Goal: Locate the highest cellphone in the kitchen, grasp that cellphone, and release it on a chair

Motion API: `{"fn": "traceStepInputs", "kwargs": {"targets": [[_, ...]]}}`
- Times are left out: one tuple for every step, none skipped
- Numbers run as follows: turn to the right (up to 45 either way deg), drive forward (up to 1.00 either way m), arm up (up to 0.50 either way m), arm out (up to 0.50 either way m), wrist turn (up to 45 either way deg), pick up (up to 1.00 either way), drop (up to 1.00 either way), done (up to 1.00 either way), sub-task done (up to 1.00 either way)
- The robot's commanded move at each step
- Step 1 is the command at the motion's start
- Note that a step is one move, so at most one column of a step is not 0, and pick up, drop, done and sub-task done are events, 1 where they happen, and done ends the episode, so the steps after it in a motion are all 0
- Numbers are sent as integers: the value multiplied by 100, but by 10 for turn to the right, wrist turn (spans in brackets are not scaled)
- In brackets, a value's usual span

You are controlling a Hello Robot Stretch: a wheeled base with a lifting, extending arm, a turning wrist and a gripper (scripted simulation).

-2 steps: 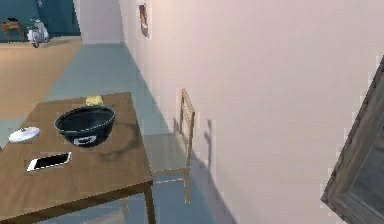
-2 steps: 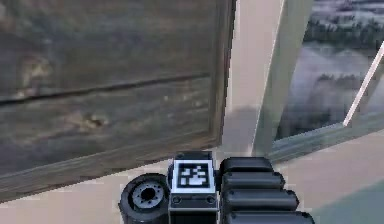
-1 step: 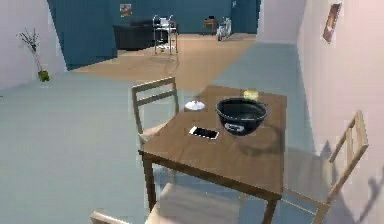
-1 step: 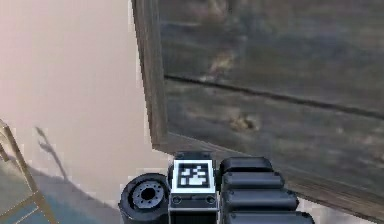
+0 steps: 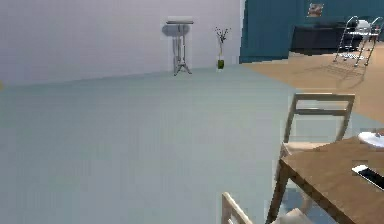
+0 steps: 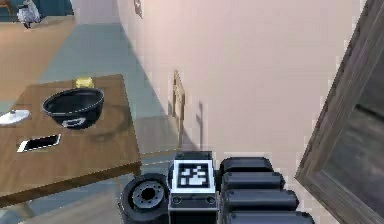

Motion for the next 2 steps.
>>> {"fn": "traceStepInputs", "kwargs": {"targets": [[-450,0,0,0,0,0,0,0,0],[-120,0,0,0,0,0,0,0,0]]}}
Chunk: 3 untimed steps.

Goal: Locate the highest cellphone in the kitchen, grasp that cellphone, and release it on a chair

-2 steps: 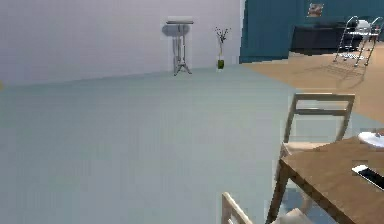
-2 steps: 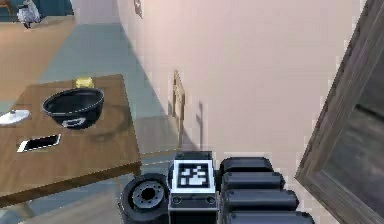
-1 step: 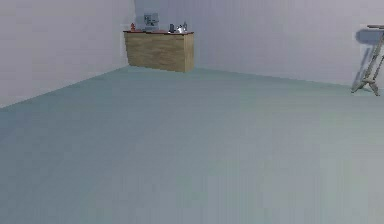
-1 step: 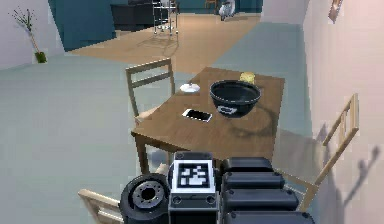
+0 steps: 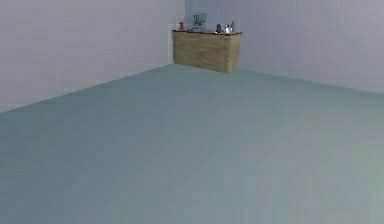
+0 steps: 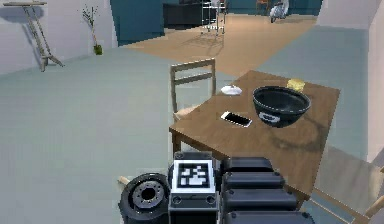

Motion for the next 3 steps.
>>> {"fn": "traceStepInputs", "kwargs": {"targets": [[0,0,0,34,0,0,0,0,0],[0,0,0,0,450,0,0,0,0],[0,0,0,0,450,0,0,0,0]]}}
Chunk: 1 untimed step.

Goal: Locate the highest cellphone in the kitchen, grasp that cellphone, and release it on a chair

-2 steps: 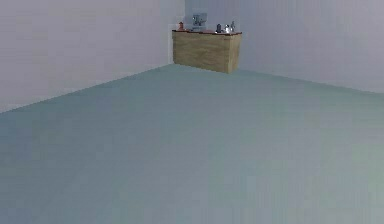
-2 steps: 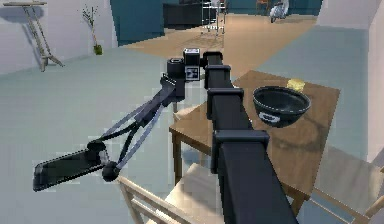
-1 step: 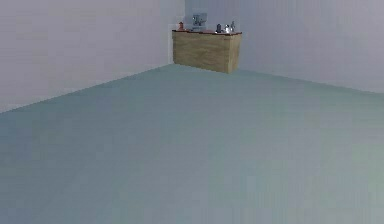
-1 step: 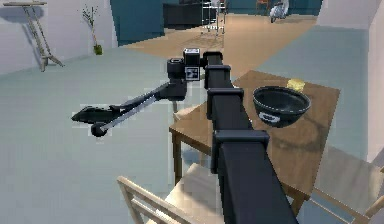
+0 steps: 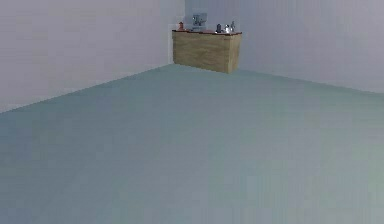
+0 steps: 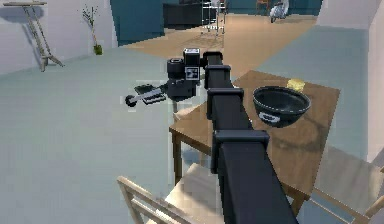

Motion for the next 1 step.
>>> {"fn": "traceStepInputs", "kwargs": {"targets": [[0,0,0,0,450,0,0,0,0]]}}
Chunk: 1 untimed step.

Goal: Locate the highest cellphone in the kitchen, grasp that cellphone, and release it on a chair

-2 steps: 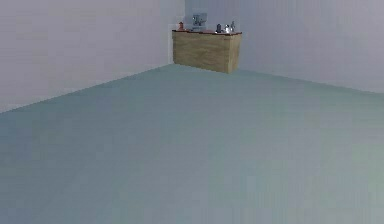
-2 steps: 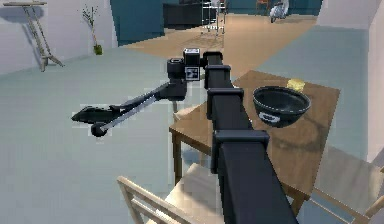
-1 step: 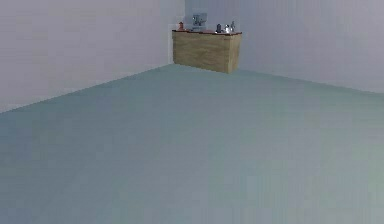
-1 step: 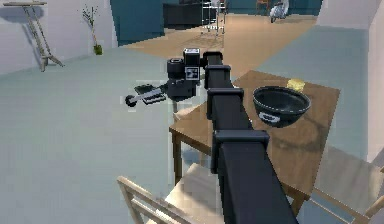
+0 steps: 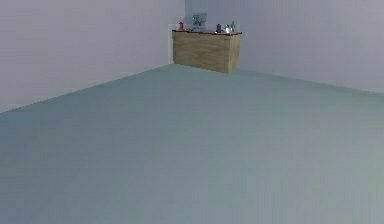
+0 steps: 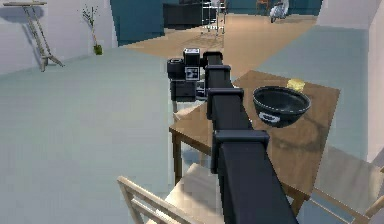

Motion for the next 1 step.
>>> {"fn": "traceStepInputs", "kwargs": {"targets": [[0,0,0,0,120,0,0,0,0]]}}
